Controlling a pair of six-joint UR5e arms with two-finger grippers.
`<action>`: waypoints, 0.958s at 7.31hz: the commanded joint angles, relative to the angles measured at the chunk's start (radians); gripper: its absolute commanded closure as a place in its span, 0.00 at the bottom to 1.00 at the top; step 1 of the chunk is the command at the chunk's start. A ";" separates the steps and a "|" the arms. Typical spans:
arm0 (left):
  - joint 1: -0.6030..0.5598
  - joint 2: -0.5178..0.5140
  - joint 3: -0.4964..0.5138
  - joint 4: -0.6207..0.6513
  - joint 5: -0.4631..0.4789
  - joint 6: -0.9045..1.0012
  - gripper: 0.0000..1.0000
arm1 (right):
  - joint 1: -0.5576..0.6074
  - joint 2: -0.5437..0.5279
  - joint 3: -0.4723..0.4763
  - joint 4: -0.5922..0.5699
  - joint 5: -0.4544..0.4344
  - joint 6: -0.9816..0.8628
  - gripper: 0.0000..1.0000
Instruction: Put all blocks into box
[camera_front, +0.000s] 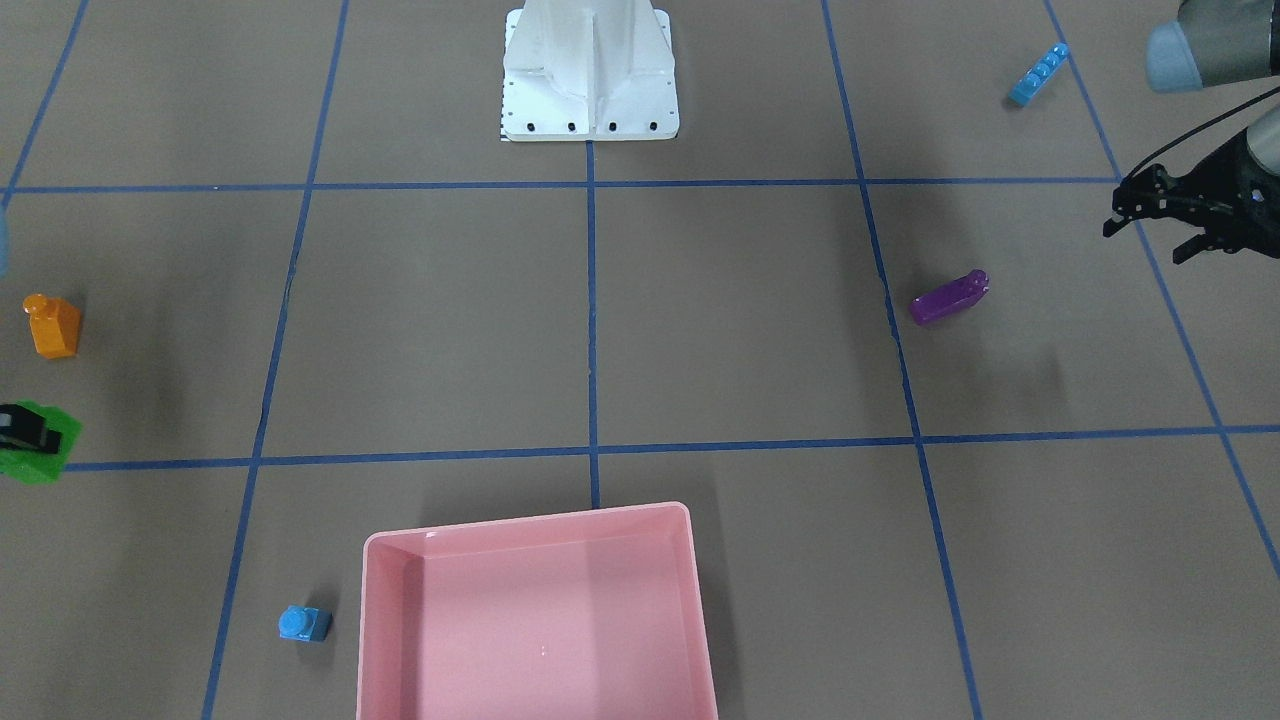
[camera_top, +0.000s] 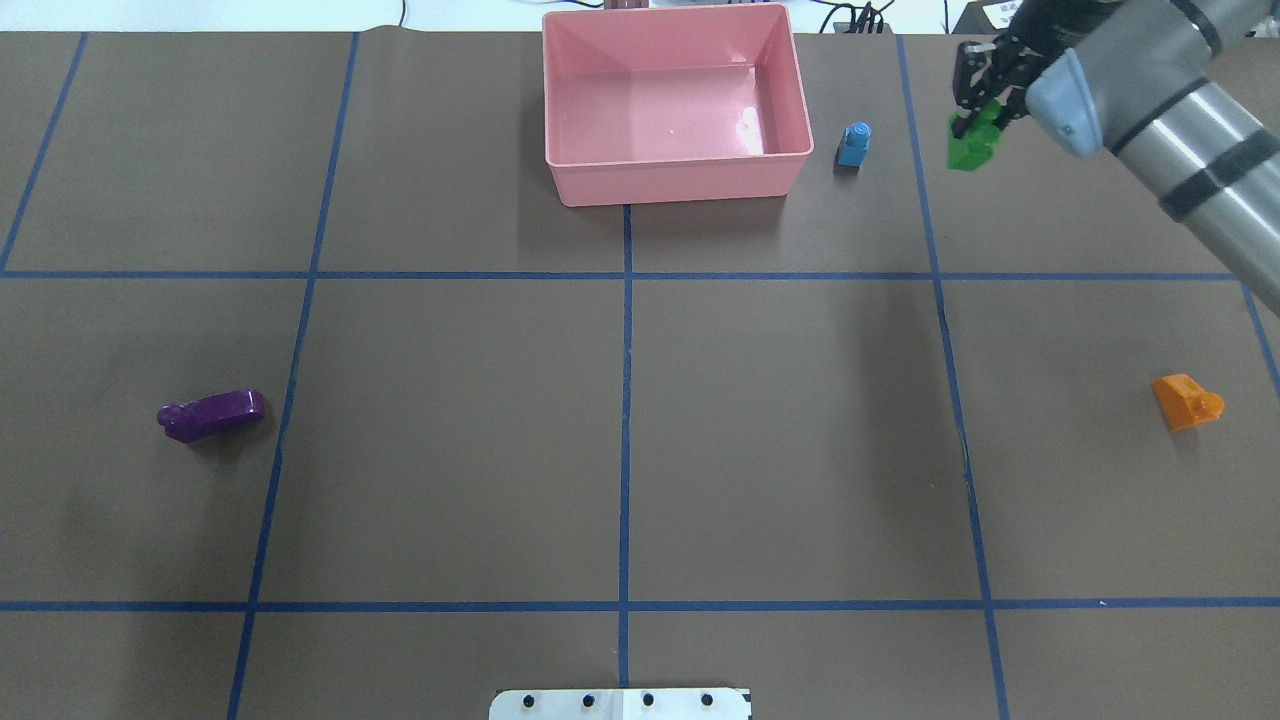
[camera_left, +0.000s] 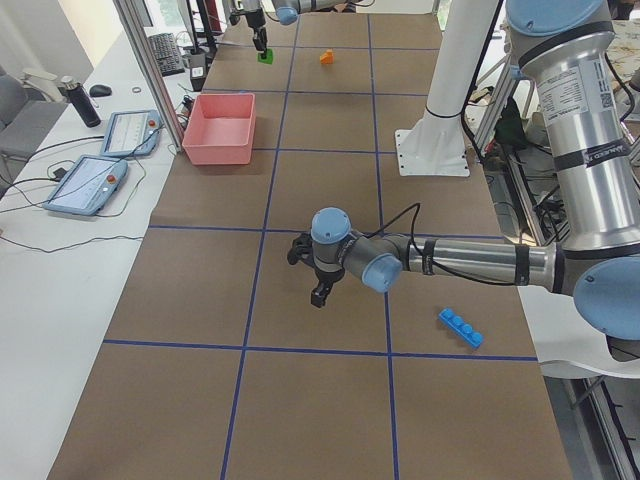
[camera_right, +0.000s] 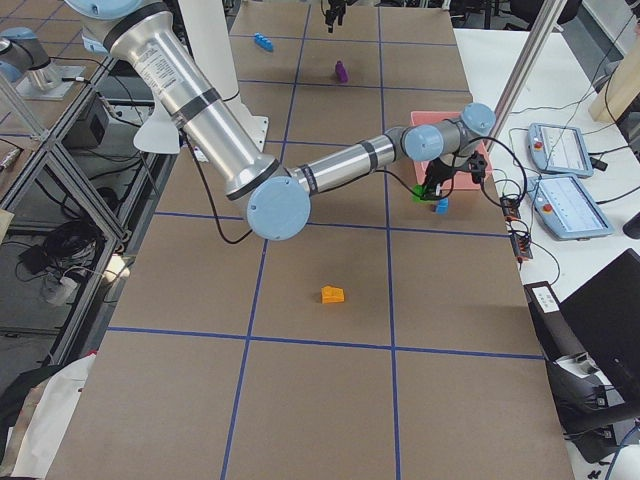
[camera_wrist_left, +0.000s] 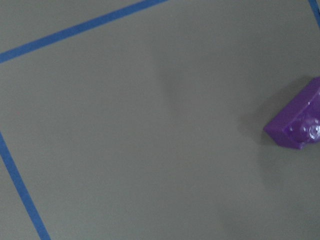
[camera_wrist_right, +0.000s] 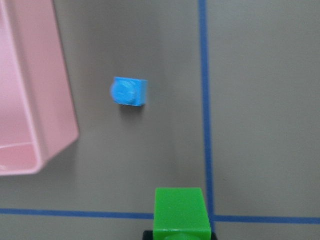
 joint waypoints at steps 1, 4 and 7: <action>0.103 0.101 -0.032 -0.081 0.042 0.009 0.00 | -0.051 0.222 -0.233 0.178 -0.005 0.260 1.00; 0.203 0.229 -0.086 -0.177 0.070 0.027 0.00 | -0.143 0.378 -0.447 0.417 -0.245 0.571 1.00; 0.381 0.238 -0.100 -0.177 0.102 -0.142 0.00 | -0.215 0.418 -0.537 0.539 -0.347 0.683 1.00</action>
